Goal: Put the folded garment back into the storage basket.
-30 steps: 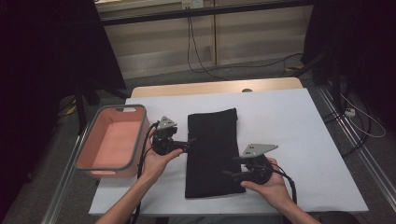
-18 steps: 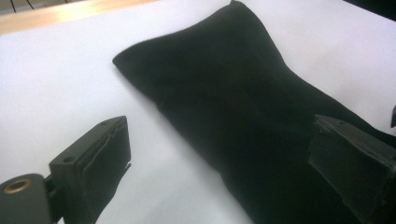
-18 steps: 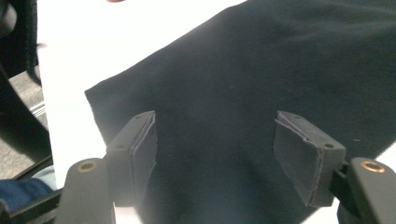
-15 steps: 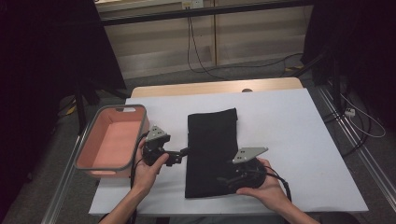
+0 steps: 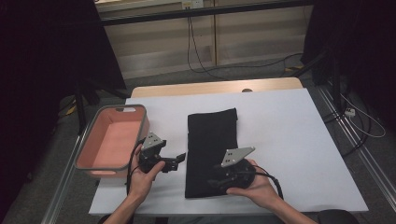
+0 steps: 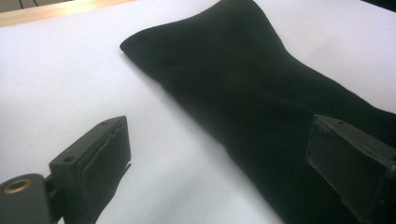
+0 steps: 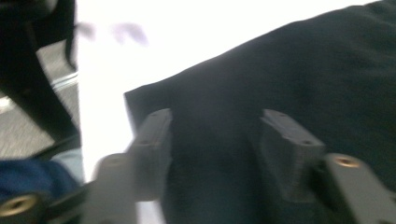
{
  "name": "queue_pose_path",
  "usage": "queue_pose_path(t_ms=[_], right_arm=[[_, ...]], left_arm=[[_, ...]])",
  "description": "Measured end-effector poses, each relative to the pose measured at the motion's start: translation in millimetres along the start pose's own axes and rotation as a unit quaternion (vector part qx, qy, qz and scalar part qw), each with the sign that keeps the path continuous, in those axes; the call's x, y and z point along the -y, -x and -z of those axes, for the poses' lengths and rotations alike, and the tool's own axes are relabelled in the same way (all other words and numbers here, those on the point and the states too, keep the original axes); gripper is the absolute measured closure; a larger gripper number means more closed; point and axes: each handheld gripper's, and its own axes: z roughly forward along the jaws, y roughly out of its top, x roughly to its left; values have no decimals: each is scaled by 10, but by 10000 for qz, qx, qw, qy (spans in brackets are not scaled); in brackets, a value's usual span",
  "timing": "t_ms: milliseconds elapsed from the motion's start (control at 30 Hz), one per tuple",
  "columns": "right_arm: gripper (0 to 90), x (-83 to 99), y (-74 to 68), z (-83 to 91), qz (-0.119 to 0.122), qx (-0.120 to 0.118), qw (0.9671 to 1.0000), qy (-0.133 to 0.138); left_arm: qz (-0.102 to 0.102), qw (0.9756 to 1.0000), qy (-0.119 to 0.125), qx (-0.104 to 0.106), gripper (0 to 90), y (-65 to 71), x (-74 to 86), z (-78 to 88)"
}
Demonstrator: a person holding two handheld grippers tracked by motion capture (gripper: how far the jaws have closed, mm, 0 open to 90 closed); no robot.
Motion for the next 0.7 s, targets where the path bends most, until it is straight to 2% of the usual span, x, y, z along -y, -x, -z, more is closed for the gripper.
queue_pose_path(t_ms=[100, 167, 233, 300, 367, 433, 500, 633, 700], right_arm=[[570, -16, -97, 10, 325, 136, 9993, -92], [583, -13, -110, 13, 365, 124, 9992, -109], [600, 24, -135, -6, 503, 40, 9983, -308], [586, 62, -143, -31, 532, -80, 9977, -412], [562, 88, -146, -69, 646, -69, 9963, -560], [478, 105, -131, -120, 595, -115, 9961, -642], [466, 119, -141, -176, 565, -132, 9957, -724], [449, 93, -208, -235, 778, -165, 9937, -792], [444, 90, -219, -247, 794, -186, 9935, -796]], left_arm=[[12, 10000, -36, -19, 67, 3, 20, -6], [12, 10000, -65, -25, 67, 5, 24, -10], [43, 9999, -113, 28, 68, 11, 28, -34], [22, 9999, -106, 28, 69, 15, 29, -41], [14, 9999, -150, 29, 69, 9, 33, -49], [11, 9999, -147, 2, 70, 8, 36, -50], [-61, 9999, -128, -27, 77, 5, 35, -48], [-46, 9999, -151, -46, 77, 6, 41, -52], [-17, 9999, -126, -50, 77, 6, 41, -52]])
